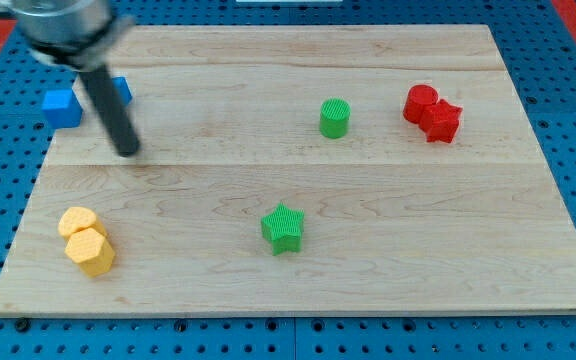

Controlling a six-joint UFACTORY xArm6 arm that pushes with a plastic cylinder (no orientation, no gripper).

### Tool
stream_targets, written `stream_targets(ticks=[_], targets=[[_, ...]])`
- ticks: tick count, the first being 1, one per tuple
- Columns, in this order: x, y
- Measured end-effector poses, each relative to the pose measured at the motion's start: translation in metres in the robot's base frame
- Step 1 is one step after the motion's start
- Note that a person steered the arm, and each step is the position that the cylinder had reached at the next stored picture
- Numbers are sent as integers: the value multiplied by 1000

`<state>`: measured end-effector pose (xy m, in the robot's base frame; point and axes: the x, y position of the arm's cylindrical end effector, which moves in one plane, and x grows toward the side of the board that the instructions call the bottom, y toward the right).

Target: Push the blue cube into the blue triangle

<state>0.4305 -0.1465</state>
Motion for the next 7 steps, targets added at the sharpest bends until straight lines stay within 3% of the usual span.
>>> stream_targets(ticks=[1,2,3,4,5,7], targets=[[-12,75],[1,-70],[10,-157],[10,-157],[-27,-158],[-54,-159]])
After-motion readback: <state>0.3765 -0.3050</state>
